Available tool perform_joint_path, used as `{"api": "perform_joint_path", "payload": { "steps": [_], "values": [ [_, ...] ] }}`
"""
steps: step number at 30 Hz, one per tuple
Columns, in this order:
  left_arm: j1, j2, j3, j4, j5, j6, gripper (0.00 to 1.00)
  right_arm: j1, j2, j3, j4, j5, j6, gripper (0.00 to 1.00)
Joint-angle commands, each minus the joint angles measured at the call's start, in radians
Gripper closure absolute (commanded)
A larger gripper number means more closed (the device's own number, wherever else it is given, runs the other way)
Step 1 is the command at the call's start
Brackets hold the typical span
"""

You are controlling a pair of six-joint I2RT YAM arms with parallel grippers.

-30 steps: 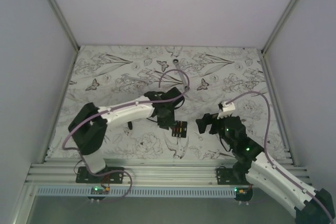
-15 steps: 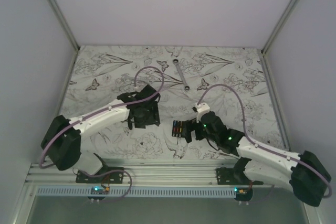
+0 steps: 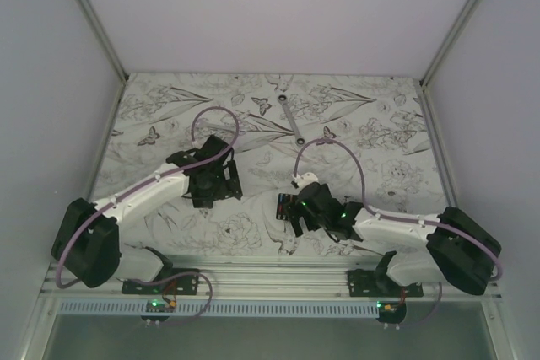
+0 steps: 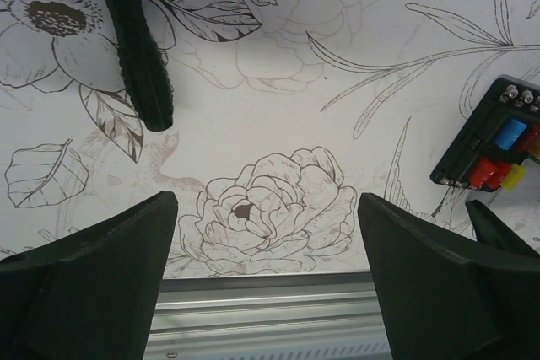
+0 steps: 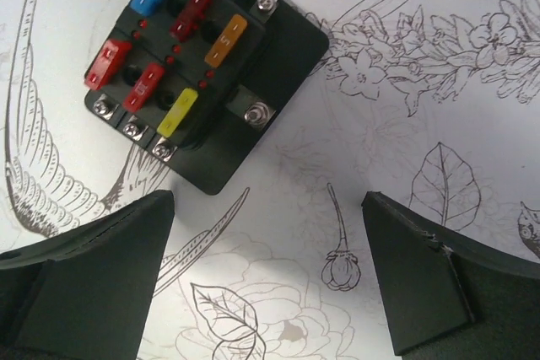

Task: Snap on the fuse box
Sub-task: Adjust the fuse box base at the center of the board.

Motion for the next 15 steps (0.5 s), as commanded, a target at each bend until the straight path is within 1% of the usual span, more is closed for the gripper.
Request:
{"api": "perform_joint_path", "payload": {
  "steps": [1, 4, 7, 10, 15],
  "values": [
    [0.024, -0.031, -0.022, -0.009, -0.012, 0.038, 0.07, 0.011, 0.042, 0.056, -0.029, 0.086, 0.001, 0.0],
    [0.038, -0.035, -0.026, -0.007, -0.02, 0.048, 0.03, 0.013, 0.075, 0.073, -0.042, 0.112, 0.007, 0.01],
    [0.046, -0.04, -0.029, -0.006, -0.03, 0.062, 0.0, 0.011, 0.089, 0.09, -0.064, 0.177, 0.03, 0.0],
    [0.052, -0.045, -0.033, -0.005, -0.04, 0.071, 0.0, -0.014, 0.087, 0.106, -0.076, 0.223, 0.037, 0.0],
    [0.055, -0.055, -0.038, -0.004, -0.042, 0.08, 0.0, -0.068, 0.098, 0.149, -0.091, 0.225, 0.016, 0.01]
  ]
}}
